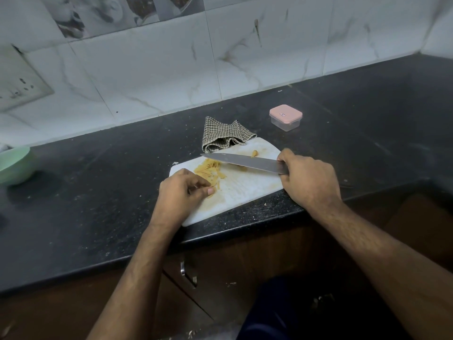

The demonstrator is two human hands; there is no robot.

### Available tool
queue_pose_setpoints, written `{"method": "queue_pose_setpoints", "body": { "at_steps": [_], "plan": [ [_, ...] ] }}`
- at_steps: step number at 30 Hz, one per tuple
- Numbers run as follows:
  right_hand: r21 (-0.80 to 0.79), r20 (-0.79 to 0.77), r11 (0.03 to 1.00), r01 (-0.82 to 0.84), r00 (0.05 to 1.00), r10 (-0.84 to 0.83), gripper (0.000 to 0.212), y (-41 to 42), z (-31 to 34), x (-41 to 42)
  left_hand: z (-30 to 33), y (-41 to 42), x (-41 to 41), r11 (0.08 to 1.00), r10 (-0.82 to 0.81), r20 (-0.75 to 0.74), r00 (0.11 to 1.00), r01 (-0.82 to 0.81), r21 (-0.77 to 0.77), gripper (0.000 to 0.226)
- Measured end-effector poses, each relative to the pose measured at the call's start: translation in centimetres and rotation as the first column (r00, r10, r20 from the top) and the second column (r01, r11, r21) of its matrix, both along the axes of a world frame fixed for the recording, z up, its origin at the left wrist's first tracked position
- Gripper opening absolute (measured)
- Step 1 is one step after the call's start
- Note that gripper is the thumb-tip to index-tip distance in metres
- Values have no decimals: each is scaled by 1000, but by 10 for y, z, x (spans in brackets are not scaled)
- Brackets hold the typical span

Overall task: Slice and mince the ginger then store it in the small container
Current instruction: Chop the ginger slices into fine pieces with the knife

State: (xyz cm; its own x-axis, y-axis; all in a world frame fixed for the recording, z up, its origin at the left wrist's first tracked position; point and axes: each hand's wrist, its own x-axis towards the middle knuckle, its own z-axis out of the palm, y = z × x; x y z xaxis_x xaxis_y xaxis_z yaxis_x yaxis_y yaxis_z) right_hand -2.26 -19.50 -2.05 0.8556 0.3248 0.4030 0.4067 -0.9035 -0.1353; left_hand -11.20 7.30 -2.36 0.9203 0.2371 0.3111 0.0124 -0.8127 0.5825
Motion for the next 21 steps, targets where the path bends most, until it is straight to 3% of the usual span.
{"method": "queue_pose_setpoints", "body": {
  "at_steps": [7,16,21],
  "plan": [
    [-4,-1,1000,1,1000,-1,14,0,1,-1,6,-1,13,979,-35,-107,994,56,198,6],
    [-10,2,1000,9,1000,-9,11,0,1,-1,5,6,26,986,-26,94,995,10,165,14],
    [-7,-2,1000,7,1000,-7,13,0,2,0,2,5,11,990,-50,129,990,32,136,20]
  ]
}}
